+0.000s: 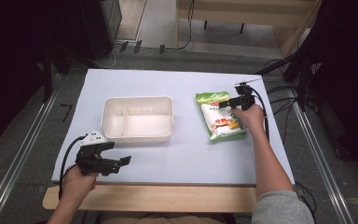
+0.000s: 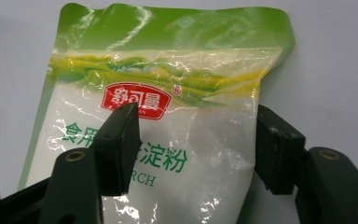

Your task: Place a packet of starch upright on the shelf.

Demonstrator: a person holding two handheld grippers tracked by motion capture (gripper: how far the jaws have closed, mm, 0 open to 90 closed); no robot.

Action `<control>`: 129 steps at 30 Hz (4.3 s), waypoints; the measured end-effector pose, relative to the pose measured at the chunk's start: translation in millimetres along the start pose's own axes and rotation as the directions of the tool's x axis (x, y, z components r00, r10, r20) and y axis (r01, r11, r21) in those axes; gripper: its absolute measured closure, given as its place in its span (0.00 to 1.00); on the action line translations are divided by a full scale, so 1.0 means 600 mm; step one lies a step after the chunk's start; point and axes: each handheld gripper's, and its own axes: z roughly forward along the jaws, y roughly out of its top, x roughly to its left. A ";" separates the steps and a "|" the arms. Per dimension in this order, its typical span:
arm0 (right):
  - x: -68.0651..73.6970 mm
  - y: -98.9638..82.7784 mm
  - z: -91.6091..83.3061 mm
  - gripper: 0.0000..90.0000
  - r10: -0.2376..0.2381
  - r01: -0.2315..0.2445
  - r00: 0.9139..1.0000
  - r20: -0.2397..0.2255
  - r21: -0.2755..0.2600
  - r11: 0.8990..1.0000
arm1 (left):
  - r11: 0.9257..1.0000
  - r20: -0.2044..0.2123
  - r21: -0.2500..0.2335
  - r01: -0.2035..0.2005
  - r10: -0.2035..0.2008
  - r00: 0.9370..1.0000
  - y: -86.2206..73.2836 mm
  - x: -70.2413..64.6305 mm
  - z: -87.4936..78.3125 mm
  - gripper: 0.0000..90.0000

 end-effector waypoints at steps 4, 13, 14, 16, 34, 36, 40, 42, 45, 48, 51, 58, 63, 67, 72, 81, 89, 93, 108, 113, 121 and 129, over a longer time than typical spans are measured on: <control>0.003 0.000 0.001 0.50 -0.008 0.008 1.000 -0.009 0.005 1.000 | 1.000 0.000 0.005 -0.005 0.005 1.000 0.001 -0.002 0.000 0.16; 0.008 -0.003 0.000 0.79 -0.013 0.012 1.000 0.017 0.020 1.000 | 1.000 0.000 0.006 0.001 -0.001 1.000 0.000 -0.001 0.000 0.16; 0.009 -0.003 0.001 0.81 -0.010 0.009 1.000 0.020 0.020 1.000 | 1.000 0.001 0.006 0.000 0.000 1.000 0.001 -0.001 0.000 0.16; 0.012 -0.003 0.001 0.85 0.009 -0.010 1.000 0.028 0.032 0.999 | 1.000 0.002 0.006 -0.001 0.001 1.000 0.001 -0.001 0.000 0.16; 0.036 0.005 -0.036 0.97 0.016 -0.015 1.000 0.018 -0.012 1.000 | 1.000 -0.005 -0.010 0.008 -0.008 1.000 -0.001 0.003 -0.006 0.16; 0.042 0.006 -0.045 0.97 0.002 -0.002 1.000 0.018 -0.025 1.000 | 1.000 -0.006 -0.011 0.005 -0.006 1.000 -0.001 0.002 -0.007 0.16; 0.055 0.006 -0.067 0.97 -0.020 0.021 1.000 0.010 -0.055 0.998 | 1.000 -0.005 -0.015 0.006 -0.006 1.000 0.000 0.001 -0.007 0.16; 0.060 0.005 -0.076 0.97 -0.022 0.021 1.000 -0.002 -0.071 0.997 | 1.000 -0.002 -0.016 0.007 -0.007 1.000 0.000 0.001 -0.008 0.16; 0.069 0.003 -0.088 0.97 -0.027 0.027 1.000 -0.007 -0.087 0.996 | 1.000 0.002 -0.021 0.006 -0.006 1.000 0.001 0.001 -0.008 0.16; 0.078 -0.002 -0.106 0.97 -0.044 0.041 0.999 -0.020 -0.107 0.993 | 1.000 0.004 -0.025 0.004 -0.004 1.000 0.002 0.003 -0.008 0.16; 0.088 -0.008 -0.129 0.98 -0.054 0.049 0.998 -0.030 -0.126 0.991 | 1.000 0.007 -0.027 0.001 -0.001 1.000 0.004 0.004 -0.007 0.16; 0.120 -0.020 -0.165 0.98 -0.098 0.090 0.994 -0.045 -0.169 0.982 | 1.000 0.018 -0.027 -0.009 0.010 1.000 0.011 0.004 -0.004 0.16; 0.141 -0.026 -0.183 0.99 -0.130 0.120 0.990 -0.046 -0.181 0.976 | 1.000 0.022 -0.020 -0.007 0.008 1.000 0.017 0.007 0.004 0.16; 0.163 -0.033 -0.205 0.99 -0.163 0.147 0.985 -0.063 -0.203 0.968 | 1.000 0.033 -0.017 -0.018 0.018 0.999 0.021 0.004 0.008 0.16; 0.178 -0.041 -0.230 0.99 -0.182 0.167 0.982 -0.045 -0.230 0.959 | 1.000 0.038 -0.023 -0.018 0.019 0.999 0.023 0.005 0.010 0.16; 0.200 -0.040 -0.263 0.99 -0.208 0.194 0.978 -0.025 -0.271 0.943 | 1.000 0.073 -0.026 -0.015 0.017 0.997 0.024 0.000 0.013 0.16; 0.231 -0.028 -0.263 0.99 -0.241 0.215 0.969 -0.057 -0.289 0.933 | 1.000 0.065 -0.023 -0.014 0.016 0.998 0.024 0.000 0.015 0.16; 0.245 -0.013 -0.262 0.99 -0.250 0.224 0.967 -0.059 -0.284 0.932 | 1.000 0.049 -0.028 -0.011 0.012 0.999 0.023 0.001 0.013 0.16; 0.305 0.050 -0.242 0.99 -0.285 0.260 0.956 -0.062 -0.265 0.929 | 0.999 0.034 -0.040 0.006 -0.004 0.999 0.023 0.003 0.009 0.16; 0.329 0.074 -0.250 0.99 -0.312 0.293 0.949 -0.034 -0.263 0.919 | 0.999 0.036 -0.046 0.010 -0.009 0.999 0.022 0.005 0.009 0.16; 0.362 0.103 -0.262 0.99 -0.329 0.310 0.944 -0.026 -0.271 0.911 | 0.999 0.042 -0.049 0.007 -0.005 0.999 0.022 0.004 0.009 0.16; 0.413 0.137 -0.252 0.99 -0.363 0.343 0.931 -0.031 -0.266 0.901 | 0.999 0.045 -0.050 0.011 -0.008 0.999 0.022 0.003 0.010 0.16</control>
